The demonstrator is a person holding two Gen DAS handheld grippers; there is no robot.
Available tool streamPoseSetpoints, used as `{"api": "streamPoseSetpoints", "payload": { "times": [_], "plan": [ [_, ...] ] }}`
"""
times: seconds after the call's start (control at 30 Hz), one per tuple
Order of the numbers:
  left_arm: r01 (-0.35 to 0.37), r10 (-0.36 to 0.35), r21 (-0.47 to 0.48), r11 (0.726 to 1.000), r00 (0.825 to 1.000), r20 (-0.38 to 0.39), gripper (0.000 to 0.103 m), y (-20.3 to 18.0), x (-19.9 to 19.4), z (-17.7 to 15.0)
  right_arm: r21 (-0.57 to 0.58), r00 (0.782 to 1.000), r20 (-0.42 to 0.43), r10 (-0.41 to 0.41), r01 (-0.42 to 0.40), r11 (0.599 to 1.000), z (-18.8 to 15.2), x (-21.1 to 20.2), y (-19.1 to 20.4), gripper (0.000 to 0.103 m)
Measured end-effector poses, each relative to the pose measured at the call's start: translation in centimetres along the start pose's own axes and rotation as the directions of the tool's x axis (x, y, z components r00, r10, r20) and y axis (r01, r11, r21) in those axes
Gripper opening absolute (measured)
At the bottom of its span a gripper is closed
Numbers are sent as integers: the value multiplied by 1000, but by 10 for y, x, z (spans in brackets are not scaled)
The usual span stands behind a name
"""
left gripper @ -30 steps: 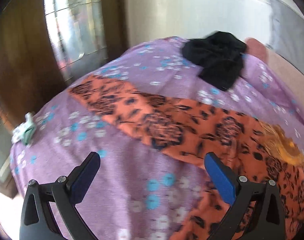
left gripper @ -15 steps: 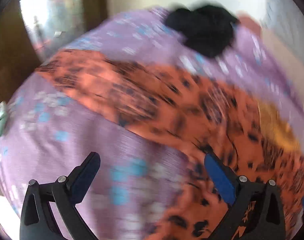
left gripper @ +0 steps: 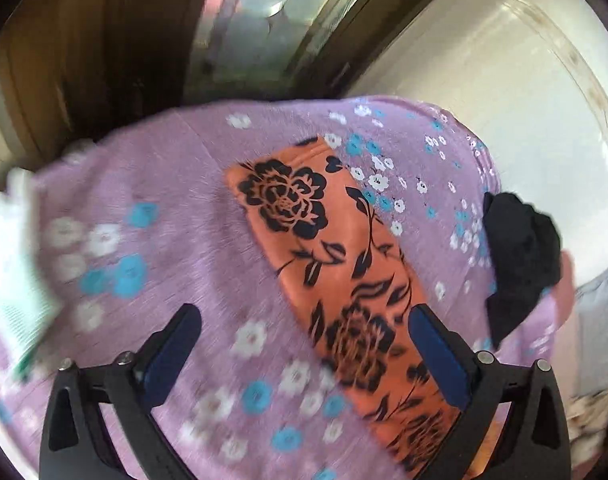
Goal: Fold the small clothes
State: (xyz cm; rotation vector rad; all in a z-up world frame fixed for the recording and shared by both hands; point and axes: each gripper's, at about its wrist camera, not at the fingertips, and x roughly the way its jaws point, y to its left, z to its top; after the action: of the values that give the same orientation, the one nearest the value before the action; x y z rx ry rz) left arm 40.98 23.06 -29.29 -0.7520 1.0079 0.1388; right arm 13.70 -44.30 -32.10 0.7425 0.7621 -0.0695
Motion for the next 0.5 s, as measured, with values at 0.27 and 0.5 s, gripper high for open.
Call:
{"api": "streamPoseSetpoints", "payload": {
  "times": [0.27,0.5],
  "plan": [
    [172,-174,-121,978,985,-6,43,10,52,23,24,999,-18,-36,37,999,6,10,-18,47],
    [154,-155,-170,973,988,6,33,13,54,31,-3,998,-31,-53,53,999,7,17,-15,47]
  ]
}}
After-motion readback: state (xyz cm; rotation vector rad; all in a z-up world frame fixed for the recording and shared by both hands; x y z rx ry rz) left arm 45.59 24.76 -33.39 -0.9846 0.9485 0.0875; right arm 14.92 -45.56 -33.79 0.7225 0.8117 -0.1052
